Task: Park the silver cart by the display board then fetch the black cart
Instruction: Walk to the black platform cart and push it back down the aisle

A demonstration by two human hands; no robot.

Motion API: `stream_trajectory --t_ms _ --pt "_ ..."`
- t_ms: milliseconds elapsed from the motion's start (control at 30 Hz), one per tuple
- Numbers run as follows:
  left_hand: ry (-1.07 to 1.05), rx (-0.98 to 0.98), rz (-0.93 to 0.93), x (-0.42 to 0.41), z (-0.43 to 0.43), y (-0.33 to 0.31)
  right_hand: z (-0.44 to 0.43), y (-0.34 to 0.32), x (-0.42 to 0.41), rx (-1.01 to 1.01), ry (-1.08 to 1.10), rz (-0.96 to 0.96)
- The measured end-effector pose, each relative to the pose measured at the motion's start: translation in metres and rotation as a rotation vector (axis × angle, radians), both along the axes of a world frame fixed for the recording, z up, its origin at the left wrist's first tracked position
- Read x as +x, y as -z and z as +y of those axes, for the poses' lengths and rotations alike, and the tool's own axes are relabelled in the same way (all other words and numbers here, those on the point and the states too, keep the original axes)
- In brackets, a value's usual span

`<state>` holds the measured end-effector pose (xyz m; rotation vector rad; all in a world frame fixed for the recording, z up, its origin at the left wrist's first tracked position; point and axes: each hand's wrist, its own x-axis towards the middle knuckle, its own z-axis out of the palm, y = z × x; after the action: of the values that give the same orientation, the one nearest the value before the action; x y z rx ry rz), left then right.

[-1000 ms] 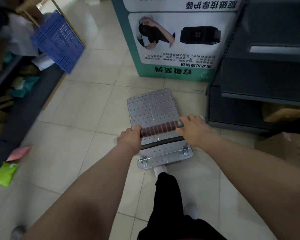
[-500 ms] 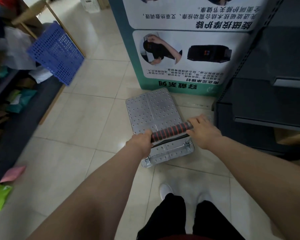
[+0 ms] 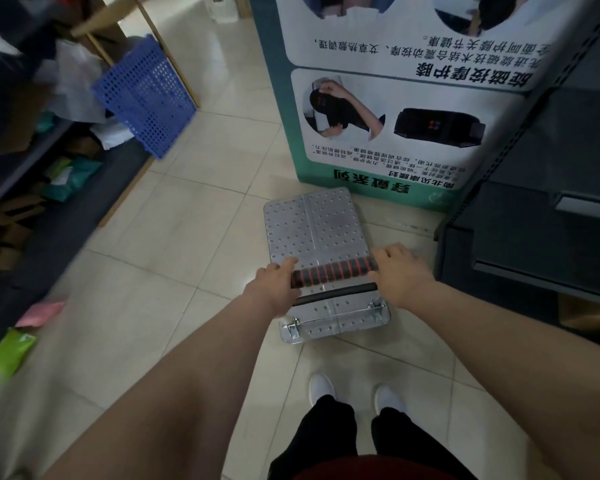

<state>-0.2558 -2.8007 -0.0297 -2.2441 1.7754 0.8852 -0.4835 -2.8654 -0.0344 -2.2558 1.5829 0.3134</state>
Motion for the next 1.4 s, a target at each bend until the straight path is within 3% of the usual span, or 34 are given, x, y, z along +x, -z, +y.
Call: stream_trajectory --t_ms 333,500,833,1067,1400 --pt "-0.238 -0.021 -0.109 -0.006 0.058 -0.02 0.023 -0.027 0.04 -0.085 -0.483 -0.128" --pt "-0.414 0.01 -0.102 -0.011 0.122 -0.023 0.058 -0.03 0.071 -0.126 -0.836 -0.157" --pt "-0.86 0.195 -0.076 -0.01 0.325 -0.03 0.189 -0.016 0.13 0.044 -1.257 0.068" --pt "-1.102 0.192 -0.028 -0.011 0.485 -0.032 0.321 -0.012 0.188 0.064 -1.452 0.146" --pt "-1.464 0.214 -0.014 -0.01 0.768 -0.042 0.608 -0.019 0.256 0.127 -1.739 0.19"
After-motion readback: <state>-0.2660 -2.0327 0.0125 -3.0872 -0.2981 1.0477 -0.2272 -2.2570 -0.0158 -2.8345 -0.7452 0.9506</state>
